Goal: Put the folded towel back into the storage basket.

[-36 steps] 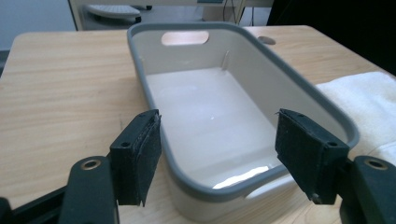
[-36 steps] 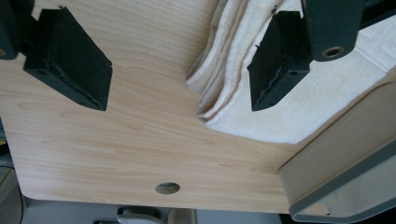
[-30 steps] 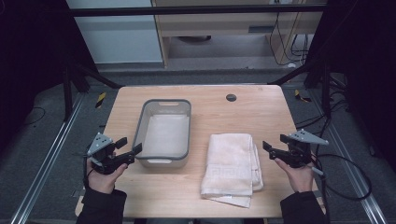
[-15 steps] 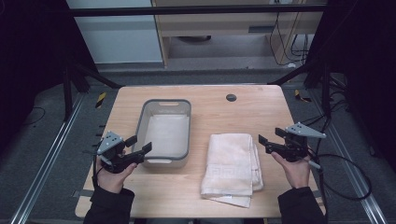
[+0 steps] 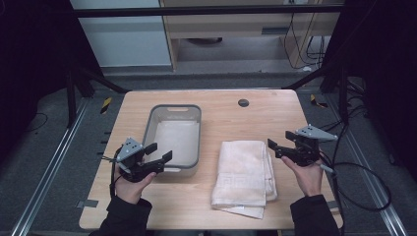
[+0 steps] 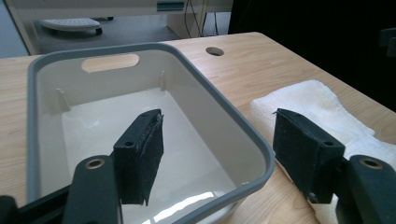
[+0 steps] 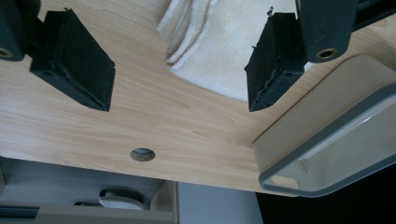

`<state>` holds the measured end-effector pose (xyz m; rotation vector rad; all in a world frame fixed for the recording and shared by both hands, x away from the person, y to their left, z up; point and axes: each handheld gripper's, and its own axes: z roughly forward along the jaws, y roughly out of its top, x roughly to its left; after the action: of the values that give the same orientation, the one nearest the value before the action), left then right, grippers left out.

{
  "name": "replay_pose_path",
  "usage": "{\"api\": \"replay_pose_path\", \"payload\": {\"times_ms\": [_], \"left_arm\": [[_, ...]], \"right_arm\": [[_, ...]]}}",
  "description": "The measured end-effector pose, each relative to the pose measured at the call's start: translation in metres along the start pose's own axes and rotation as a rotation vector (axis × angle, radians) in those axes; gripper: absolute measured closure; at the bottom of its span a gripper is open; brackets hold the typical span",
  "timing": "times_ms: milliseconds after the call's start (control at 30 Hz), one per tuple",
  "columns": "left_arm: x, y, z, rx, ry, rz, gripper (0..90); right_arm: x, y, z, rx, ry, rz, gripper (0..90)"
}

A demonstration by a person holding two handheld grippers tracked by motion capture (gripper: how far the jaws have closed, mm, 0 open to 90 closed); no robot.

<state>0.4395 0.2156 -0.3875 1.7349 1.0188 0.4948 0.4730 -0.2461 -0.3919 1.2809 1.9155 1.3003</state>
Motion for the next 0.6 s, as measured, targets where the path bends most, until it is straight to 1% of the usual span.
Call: {"api": "replay_pose_path", "payload": {"times_ms": [133, 367, 600], "left_arm": [[-0.009, 0.002, 0.006, 0.004, -0.018, 0.015, 32.8], [-0.024, 0.002, 0.018, 0.012, -0.043, 0.03, 32.6], [-0.035, 0.0, 0.025, 0.034, -0.066, 0.051, 32.6]], "right_arm": [[0.002, 0.001, 0.003, 0.009, 0.005, -0.01, 23.3], [0.003, 0.0, 0.005, 0.005, 0.016, 0.001, 22.3], [0.003, 0.0, 0.007, 0.009, 0.016, 0.007, 21.2]]}}
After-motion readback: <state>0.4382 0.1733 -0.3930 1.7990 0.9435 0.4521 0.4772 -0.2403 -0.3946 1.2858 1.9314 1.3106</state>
